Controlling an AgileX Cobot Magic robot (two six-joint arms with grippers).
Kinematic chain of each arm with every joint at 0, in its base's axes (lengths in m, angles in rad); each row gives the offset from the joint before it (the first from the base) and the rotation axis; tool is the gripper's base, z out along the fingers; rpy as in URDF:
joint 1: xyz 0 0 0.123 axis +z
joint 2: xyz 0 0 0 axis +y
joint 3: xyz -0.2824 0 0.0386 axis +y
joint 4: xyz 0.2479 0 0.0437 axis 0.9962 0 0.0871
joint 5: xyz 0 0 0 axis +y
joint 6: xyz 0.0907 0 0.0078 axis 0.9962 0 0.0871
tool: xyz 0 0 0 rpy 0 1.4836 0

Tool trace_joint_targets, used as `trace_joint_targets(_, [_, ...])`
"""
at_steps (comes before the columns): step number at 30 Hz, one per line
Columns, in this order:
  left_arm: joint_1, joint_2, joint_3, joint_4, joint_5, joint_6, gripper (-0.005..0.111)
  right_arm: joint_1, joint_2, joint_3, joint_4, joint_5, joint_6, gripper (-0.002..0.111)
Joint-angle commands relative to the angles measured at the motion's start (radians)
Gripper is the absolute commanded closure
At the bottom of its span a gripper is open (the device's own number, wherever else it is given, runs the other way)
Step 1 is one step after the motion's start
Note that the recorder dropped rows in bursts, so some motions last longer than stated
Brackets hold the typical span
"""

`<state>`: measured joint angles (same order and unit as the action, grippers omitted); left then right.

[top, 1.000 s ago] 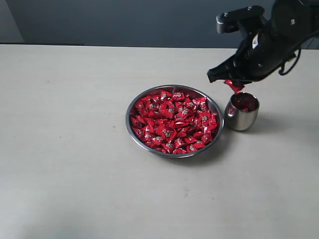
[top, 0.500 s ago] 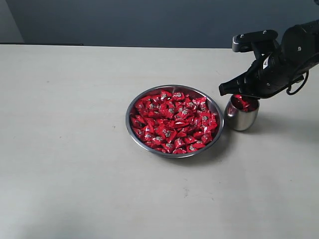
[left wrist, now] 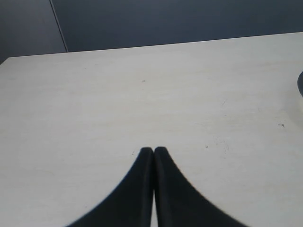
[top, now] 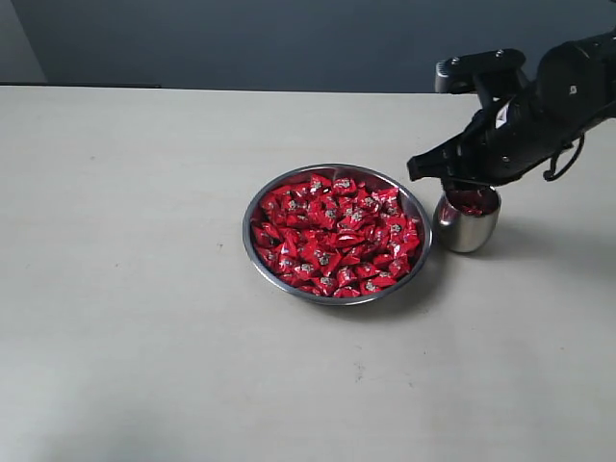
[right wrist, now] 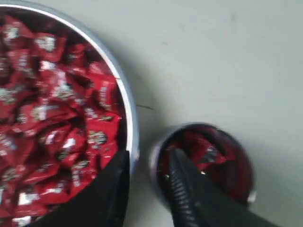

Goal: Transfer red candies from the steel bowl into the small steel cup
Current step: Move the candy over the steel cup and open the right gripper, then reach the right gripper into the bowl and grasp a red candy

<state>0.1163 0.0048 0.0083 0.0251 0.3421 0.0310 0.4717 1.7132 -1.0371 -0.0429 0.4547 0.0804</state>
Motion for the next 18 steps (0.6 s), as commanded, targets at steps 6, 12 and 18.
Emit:
trace_joint_targets(6, [-0.008, -0.005, -0.008, 0.002, -0.005, -0.002, 0.106, 0.226, 0.046, -0.038, 0.251, -0.002, -0.231, 0.063])
trace_joint_targets(12, [-0.008, -0.005, -0.008, 0.002, -0.005, -0.002, 0.106, 0.298, 0.147, -0.097, 0.253, 0.005, -0.232, 0.062])
trace_joint_targets(18, [-0.008, -0.005, -0.008, 0.002, -0.005, -0.002, 0.106, 0.308, 0.245, -0.152, 0.252, 0.002, -0.232, 0.062])
